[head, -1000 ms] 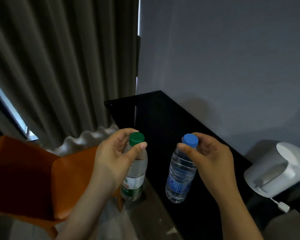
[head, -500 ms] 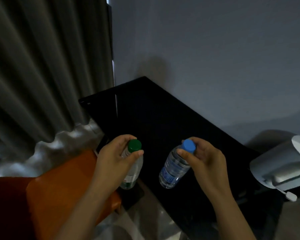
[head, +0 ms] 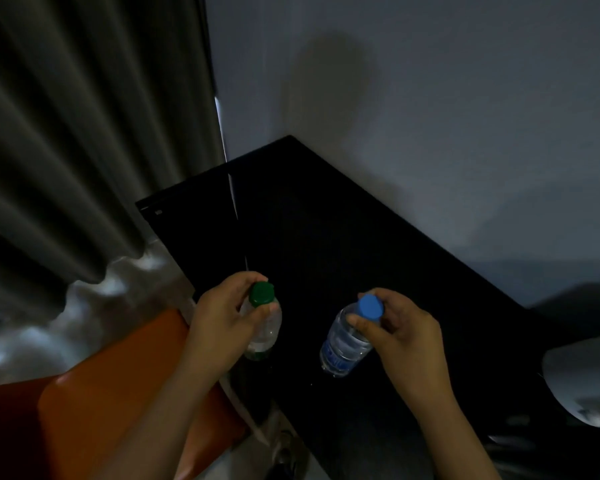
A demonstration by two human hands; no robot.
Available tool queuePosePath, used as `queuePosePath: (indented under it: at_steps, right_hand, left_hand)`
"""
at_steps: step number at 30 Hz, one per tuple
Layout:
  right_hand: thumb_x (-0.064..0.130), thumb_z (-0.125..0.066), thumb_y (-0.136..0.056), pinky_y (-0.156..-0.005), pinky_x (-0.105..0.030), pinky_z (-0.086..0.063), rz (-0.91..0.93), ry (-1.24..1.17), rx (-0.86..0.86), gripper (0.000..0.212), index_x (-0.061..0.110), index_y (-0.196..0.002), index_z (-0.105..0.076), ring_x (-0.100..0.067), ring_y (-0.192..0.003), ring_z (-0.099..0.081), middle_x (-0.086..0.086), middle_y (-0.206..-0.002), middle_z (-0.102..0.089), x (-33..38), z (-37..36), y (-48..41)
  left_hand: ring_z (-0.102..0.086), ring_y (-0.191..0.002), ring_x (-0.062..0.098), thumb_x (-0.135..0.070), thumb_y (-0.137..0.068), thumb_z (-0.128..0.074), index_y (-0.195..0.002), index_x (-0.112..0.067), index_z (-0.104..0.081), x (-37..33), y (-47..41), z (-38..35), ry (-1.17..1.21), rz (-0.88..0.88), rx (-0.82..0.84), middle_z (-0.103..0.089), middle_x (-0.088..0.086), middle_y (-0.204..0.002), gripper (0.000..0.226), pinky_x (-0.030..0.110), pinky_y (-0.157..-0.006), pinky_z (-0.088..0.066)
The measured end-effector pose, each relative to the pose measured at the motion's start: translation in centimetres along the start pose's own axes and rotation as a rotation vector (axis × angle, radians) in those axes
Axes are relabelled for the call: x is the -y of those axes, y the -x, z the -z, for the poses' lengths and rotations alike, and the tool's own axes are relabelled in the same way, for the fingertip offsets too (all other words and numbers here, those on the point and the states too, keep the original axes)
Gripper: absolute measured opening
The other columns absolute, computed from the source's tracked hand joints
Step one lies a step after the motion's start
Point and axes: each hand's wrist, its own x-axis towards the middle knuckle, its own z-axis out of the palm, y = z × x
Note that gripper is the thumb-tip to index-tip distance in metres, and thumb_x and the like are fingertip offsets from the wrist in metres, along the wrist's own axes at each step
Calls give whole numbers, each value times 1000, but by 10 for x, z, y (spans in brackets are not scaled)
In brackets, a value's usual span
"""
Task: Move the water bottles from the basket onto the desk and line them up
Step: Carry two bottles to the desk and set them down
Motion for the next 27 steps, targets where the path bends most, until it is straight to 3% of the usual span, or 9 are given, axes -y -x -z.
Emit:
queuePosePath:
  at_steps: [3, 6, 11, 15, 22, 27]
  right_hand:
    - [17, -77, -79, -80, -25, -57, -6, 6, 0, 33, 40, -100, -65, -2, -94, -67, 14, -98, -71, -8, 0, -22]
    - [21, -76, -78, -78, -16, -56, 7, 46, -2, 37, 50, -97, -60, 3, -94, -66, 19, -100, -69, -14, -1, -36]
    - [29, -72, -80, -75, -13, -54, -38, 90, -6, 35, 50, -103, -57, 7, -100, -62, 20, -107, -65, -25, -5, -47]
    - [22, -74, -81, -74, -6, -51, -43, 72, -27, 39, 48, -103, -56, 9, -95, -62, 21, -103, -65, -25, -12, -49]
    - [19, -74, -81, -73, -10, -52, -40, 40, -17, 34, 36, -107, -61, 4, -93, -64, 17, -101, -67, -24, -27, -56]
    - [21, -73, -82, -75, -16, -55, -46, 42, 7, 34, 31, -112, -61, 0, -95, -65, 12, -105, -67, -23, -37, -62]
  left_hand:
    - [-64, -95, -2, -16, -79, -75, -98, -35, -62, 17, -25, -6, -27, -38, -21, -68, -19, -97, 30, 32, -86, -55]
    - [-64, -99, 3, -15, -81, -73, -99, -40, -59, 31, -46, -13, -43, -67, -13, -67, -16, -100, 33, 33, -85, -54]
    - [-64, -98, 0, -13, -83, -71, -98, -41, -58, 49, -72, -19, -26, -107, -21, -67, -17, -100, 34, 12, -81, -50]
    - [-64, -100, 2, -14, -85, -70, -103, -38, -59, 62, -84, -20, -16, -125, -10, -66, -15, -103, 32, 10, -83, -49]
    - [-63, -101, 1, -31, -82, -64, -105, -44, -56, 80, -90, -18, 0, -131, -29, -65, -18, -104, 27, 13, -83, -50]
    - [-63, -98, -4, -16, -84, -69, -107, -38, -58, 88, -89, -12, 42, -130, -55, -65, -21, -104, 33, 5, -79, -46]
